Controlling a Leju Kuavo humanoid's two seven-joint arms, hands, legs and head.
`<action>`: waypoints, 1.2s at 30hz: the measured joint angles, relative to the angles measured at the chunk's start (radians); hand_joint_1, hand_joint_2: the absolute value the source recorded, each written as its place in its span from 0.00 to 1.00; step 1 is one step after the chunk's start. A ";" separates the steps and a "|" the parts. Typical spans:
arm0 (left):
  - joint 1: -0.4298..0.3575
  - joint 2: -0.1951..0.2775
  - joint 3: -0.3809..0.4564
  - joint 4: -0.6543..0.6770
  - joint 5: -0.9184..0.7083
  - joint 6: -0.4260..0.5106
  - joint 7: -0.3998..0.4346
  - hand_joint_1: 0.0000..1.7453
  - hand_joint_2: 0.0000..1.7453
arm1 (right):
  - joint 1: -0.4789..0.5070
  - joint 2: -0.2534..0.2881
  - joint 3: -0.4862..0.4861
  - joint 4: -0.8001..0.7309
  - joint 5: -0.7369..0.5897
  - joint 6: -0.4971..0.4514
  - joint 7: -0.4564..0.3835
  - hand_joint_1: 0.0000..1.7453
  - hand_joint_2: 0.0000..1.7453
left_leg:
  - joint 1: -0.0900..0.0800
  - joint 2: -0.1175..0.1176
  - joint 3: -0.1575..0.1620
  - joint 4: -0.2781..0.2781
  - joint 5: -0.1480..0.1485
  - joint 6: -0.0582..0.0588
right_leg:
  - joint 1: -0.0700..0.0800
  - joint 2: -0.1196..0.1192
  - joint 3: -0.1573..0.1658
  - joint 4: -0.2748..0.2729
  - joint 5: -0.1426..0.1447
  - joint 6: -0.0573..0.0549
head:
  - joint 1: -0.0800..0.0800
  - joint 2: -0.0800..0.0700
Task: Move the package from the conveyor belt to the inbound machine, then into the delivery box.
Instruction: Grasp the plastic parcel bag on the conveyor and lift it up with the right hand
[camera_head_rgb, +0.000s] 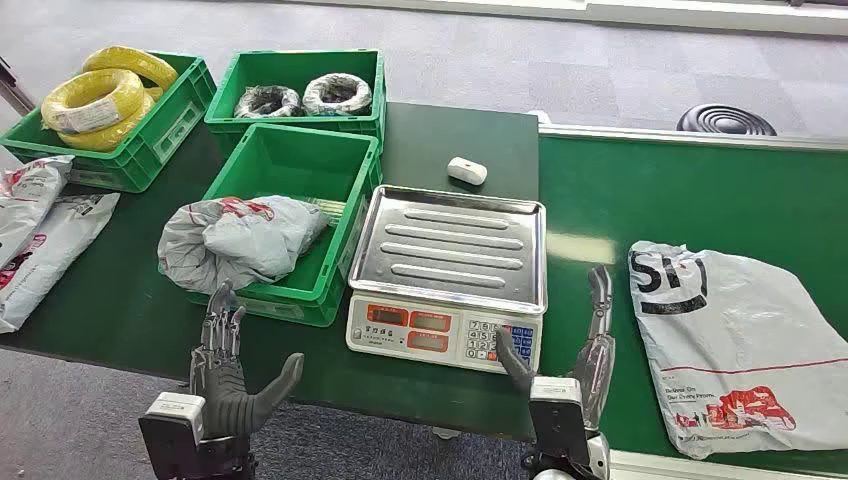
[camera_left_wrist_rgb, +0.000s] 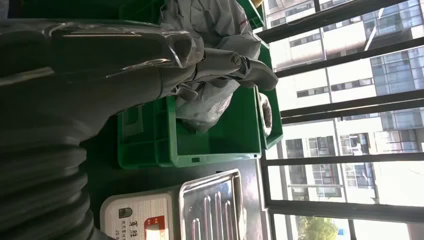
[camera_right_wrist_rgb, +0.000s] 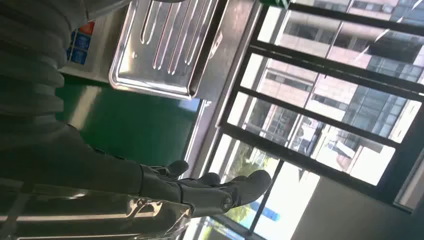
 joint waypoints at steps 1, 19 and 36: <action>0.001 0.000 0.000 0.000 0.002 0.001 0.000 0.00 1.00 | 0.000 0.002 -0.007 0.002 0.031 -0.012 0.015 0.00 1.00 | 0.000 0.000 0.000 0.000 0.000 0.000 | 0.000 0.000 0.000 0.000 0.000 0.000 | 0.000 0.000; -0.026 0.015 0.002 0.028 0.032 -0.023 0.016 0.00 1.00 | -0.167 -0.019 -0.672 0.295 0.321 0.073 0.479 0.00 1.00 | -0.002 -0.001 0.000 0.000 0.000 0.000 | -0.003 -0.002 0.000 0.000 0.000 0.001 | 0.000 0.000; -0.053 0.016 0.012 0.051 0.004 -0.042 0.032 0.00 1.00 | -0.229 -0.018 -0.783 0.354 0.468 0.123 0.594 0.00 1.00 | -0.003 -0.001 0.000 0.000 0.000 0.001 | -0.003 -0.002 0.000 0.000 0.001 0.001 | 0.000 0.000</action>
